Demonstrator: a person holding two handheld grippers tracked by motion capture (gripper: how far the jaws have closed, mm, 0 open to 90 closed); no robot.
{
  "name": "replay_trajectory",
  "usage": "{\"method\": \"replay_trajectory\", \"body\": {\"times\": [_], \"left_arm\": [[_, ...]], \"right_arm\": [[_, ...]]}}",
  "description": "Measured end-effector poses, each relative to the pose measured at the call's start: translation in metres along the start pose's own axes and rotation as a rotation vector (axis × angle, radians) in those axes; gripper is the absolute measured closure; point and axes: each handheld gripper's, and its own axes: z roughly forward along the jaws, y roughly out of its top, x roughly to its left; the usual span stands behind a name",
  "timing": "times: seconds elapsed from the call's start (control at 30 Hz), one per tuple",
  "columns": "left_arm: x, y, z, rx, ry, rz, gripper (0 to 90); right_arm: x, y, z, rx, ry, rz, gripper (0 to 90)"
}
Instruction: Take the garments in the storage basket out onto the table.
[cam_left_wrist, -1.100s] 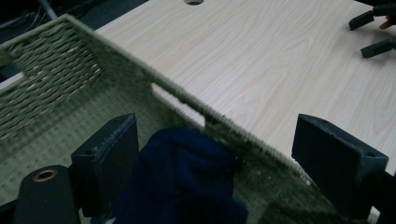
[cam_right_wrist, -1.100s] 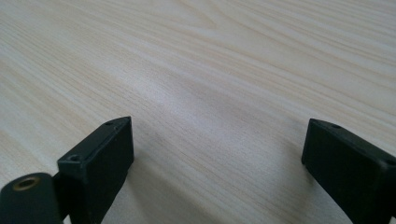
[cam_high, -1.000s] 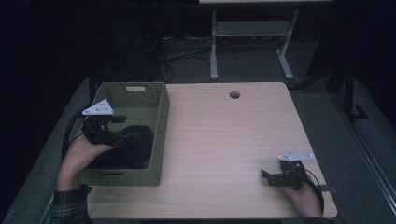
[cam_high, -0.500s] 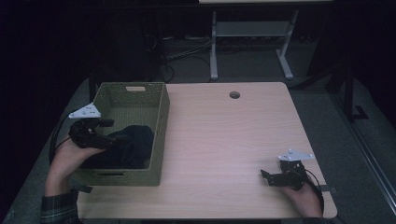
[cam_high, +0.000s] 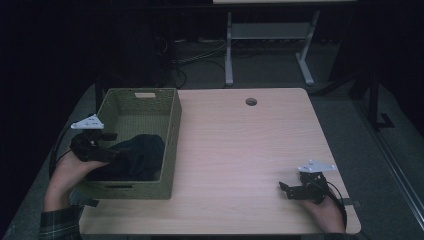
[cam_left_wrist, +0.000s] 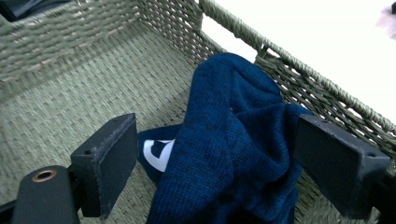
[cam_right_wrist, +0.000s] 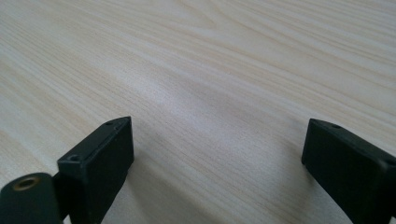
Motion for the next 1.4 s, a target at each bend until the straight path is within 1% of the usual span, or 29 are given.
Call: {"method": "replay_trajectory", "body": {"times": [0.1,0.13,0.2,0.23,0.27,0.33,0.4,0.43,0.53,0.63,0.7,0.73,0.77,0.83,0.87,0.9,0.93,0.97,1.0,1.03,1.07,1.13,1.17,1.3,1.37,1.4], "left_arm": [[0.000,0.000,0.003,0.013,-0.007,-0.005,14.0],[0.000,-0.001,0.006,0.034,-0.008,-0.007,14.0],[0.001,-0.003,0.008,0.059,-0.008,-0.008,14.0],[0.001,-0.003,0.008,0.059,-0.008,-0.008,14.0],[0.002,-0.004,0.010,0.073,-0.012,-0.013,14.0],[0.003,-0.005,0.011,0.074,-0.013,-0.016,14.0],[0.003,-0.007,0.013,0.102,-0.015,-0.015,14.1],[0.003,-0.007,0.013,0.102,-0.015,-0.015,14.1],[0.004,-0.008,0.018,0.143,-0.026,-0.012,14.8],[0.004,-0.010,0.022,0.185,-0.026,-0.008,14.8],[0.005,-0.011,0.025,0.198,-0.026,-0.007,14.8],[0.006,-0.012,0.027,0.213,-0.029,-0.009,14.8],[0.006,-0.012,0.027,0.213,-0.029,-0.009,14.8],[0.006,-0.013,0.029,0.225,-0.030,-0.017,14.8],[0.007,-0.013,0.031,0.243,-0.033,-0.019,14.8],[0.007,-0.013,0.031,0.243,-0.033,-0.019,14.8],[0.007,-0.014,0.033,0.255,-0.038,-0.030,15.4],[0.007,-0.014,0.033,0.255,-0.038,-0.030,18.9],[0.007,-0.015,0.034,0.264,-0.055,-0.029,22.3],[0.007,-0.015,0.034,0.264,-0.055,-0.029,25.0],[0.007,-0.015,0.034,0.274,-0.068,-0.023,25.0],[0.007,-0.014,0.034,0.286,-0.090,-0.020,34.2],[0.006,-0.014,0.034,0.289,-0.100,-0.021,42.6],[0.006,-0.014,0.033,0.299,-0.101,-0.023,54.7],[0.007,-0.014,0.032,0.300,-0.099,-0.015,60.3],[0.008,-0.013,0.032,0.299,-0.097,-0.025,62.7]], "right_arm": [[0.000,0.000,0.000,0.000,0.000,0.000,8.8],[0.000,0.000,0.000,0.000,0.000,0.000,8.8],[0.000,0.000,0.000,0.000,0.000,0.000,8.8],[0.000,0.000,0.000,0.000,0.000,0.000,8.8],[0.000,0.000,0.000,0.000,0.000,0.000,8.8],[0.000,0.000,0.000,0.000,0.000,0.000,8.9],[0.000,0.000,0.000,0.000,0.000,0.000,8.8],[0.000,0.000,0.000,0.000,0.000,0.000,8.8],[0.000,0.000,0.000,0.000,0.000,0.000,8.9],[0.000,0.000,0.000,0.000,0.000,0.000,8.8],[0.000,0.000,0.000,0.000,0.000,0.000,8.9],[0.000,0.000,0.000,0.000,0.000,0.000,8.8],[0.000,0.000,0.000,0.000,0.000,0.000,8.8],[0.000,0.000,0.000,0.000,0.000,0.000,8.8],[0.000,0.000,0.000,0.000,0.000,0.000,8.8],[0.000,0.000,0.000,0.000,0.000,0.000,8.8],[0.000,0.000,0.000,-0.001,0.000,0.000,8.8],[0.000,0.000,0.000,-0.001,0.000,0.000,8.8],[0.000,0.000,0.000,0.000,0.000,0.000,8.8],[0.000,0.000,0.000,0.000,0.000,0.000,8.8],[0.000,0.000,0.000,0.000,0.000,0.000,8.8],[0.000,0.000,0.000,0.000,0.000,0.000,8.9],[0.000,0.000,0.000,0.000,0.000,0.000,8.8],[0.000,0.000,0.000,0.000,0.000,0.000,8.8],[0.000,0.000,0.000,0.000,0.000,0.000,8.8],[0.000,0.000,0.000,0.000,0.000,0.000,8.8]]}}
